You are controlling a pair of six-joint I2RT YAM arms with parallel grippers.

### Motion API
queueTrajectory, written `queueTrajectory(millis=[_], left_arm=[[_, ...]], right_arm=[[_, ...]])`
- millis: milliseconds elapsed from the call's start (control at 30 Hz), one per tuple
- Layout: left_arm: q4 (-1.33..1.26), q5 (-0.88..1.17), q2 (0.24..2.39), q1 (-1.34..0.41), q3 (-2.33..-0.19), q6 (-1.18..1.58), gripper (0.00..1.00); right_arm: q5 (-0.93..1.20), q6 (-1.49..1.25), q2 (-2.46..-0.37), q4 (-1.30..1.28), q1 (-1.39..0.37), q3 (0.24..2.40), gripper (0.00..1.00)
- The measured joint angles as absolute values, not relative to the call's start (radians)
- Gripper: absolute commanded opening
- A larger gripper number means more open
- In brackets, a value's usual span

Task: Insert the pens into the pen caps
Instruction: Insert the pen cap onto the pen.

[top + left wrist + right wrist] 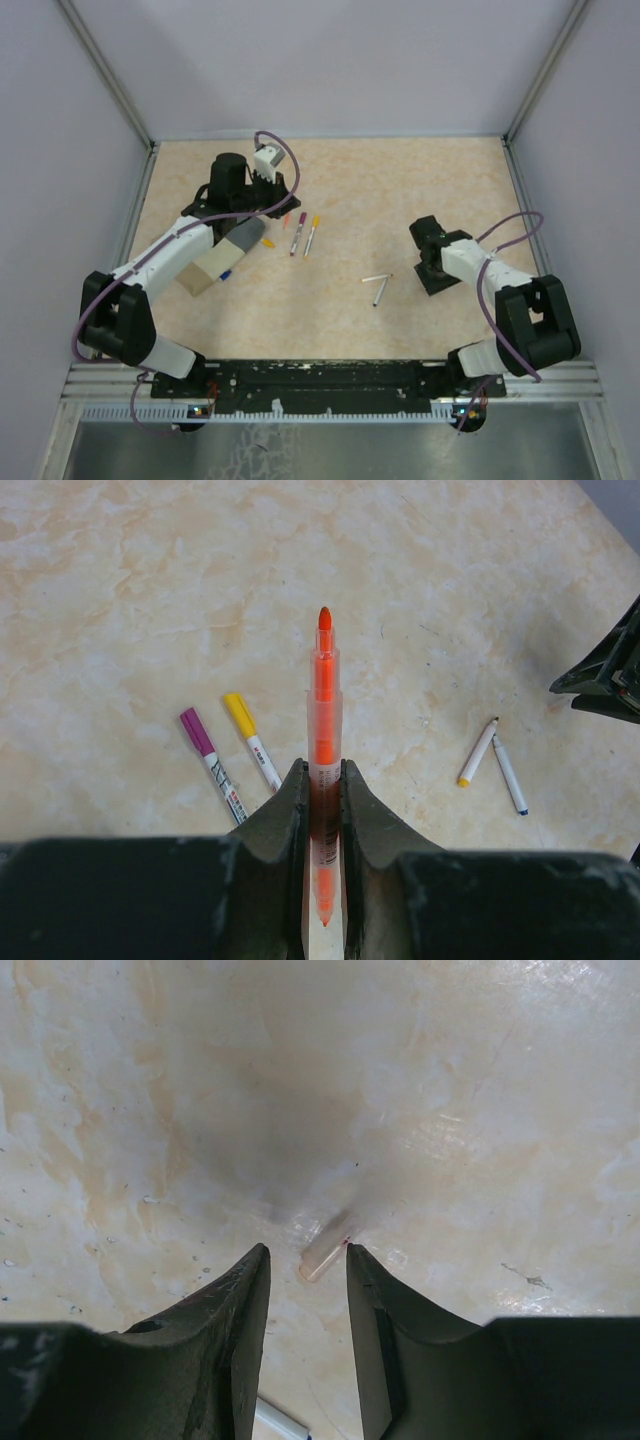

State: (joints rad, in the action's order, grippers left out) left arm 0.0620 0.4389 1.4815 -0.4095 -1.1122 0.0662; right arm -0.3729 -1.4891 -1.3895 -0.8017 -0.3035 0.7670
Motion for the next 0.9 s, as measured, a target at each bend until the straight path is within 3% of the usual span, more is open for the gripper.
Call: queueTrajectory(millis=[267, 700, 900], left_arm=[[0.068, 0.439, 1.481, -0.410, -1.112, 0.065, 0.00], [0.070, 0.439, 1.482, -0.410, -1.112, 0.062, 0.00], [0.072, 0.439, 1.482, -0.410, -1.113, 0.062, 0.00]], right_arm=[[-0.371, -1.489, -1.412, -0.793, -0.302, 0.766, 0.33], [-0.370, -1.473, -1.433, -0.775, -0.302, 0.751, 0.16], [-0.370, -1.386, -1.435, -0.759, -0.302, 0.752, 0.13]])
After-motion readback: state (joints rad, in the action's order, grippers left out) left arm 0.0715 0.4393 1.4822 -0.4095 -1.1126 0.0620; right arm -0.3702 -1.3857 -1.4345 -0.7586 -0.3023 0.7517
